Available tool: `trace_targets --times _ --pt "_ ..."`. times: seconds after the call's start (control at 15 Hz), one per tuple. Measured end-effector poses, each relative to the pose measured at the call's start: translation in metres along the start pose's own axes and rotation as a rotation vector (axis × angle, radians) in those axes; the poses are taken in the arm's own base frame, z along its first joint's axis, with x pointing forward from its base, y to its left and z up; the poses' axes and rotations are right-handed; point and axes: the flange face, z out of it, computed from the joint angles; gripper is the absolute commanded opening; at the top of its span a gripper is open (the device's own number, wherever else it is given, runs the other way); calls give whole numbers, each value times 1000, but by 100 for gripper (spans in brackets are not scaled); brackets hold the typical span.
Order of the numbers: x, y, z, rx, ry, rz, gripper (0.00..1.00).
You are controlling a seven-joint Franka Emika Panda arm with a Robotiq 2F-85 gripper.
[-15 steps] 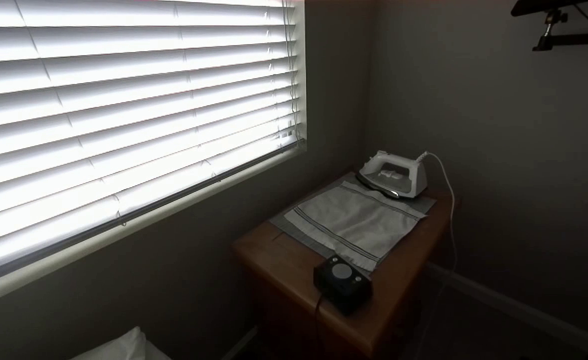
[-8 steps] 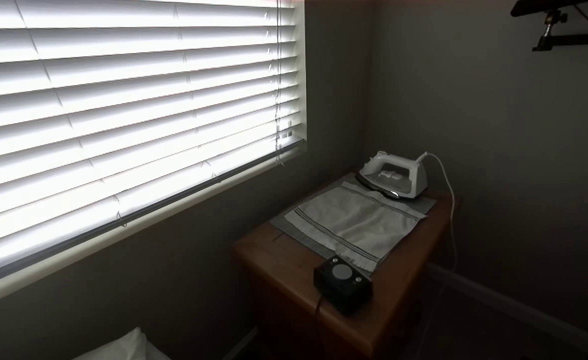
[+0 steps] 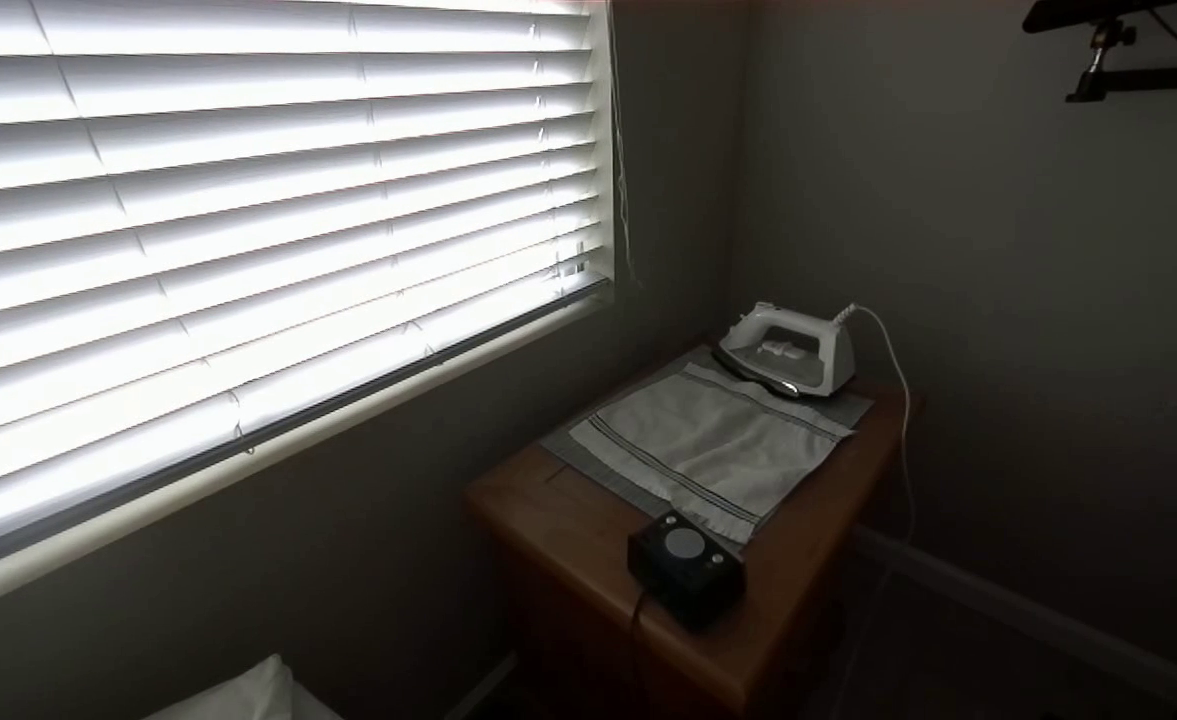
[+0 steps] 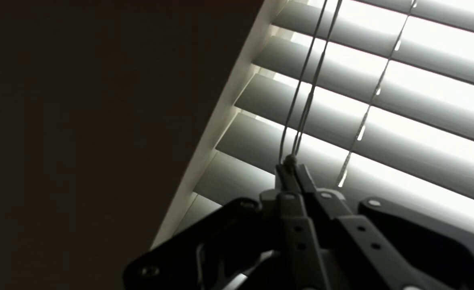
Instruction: Close the curtain railing
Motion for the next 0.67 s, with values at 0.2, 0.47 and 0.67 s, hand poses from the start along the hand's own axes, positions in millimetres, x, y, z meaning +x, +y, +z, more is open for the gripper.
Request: trace_targets --times 0.2,0.47,0.67 --pt "-2 2 2 -29 -4 4 30" --pt "-8 -12 9 -47 -42 12 55" --pt "-13 -24 12 -56 -84 12 76"
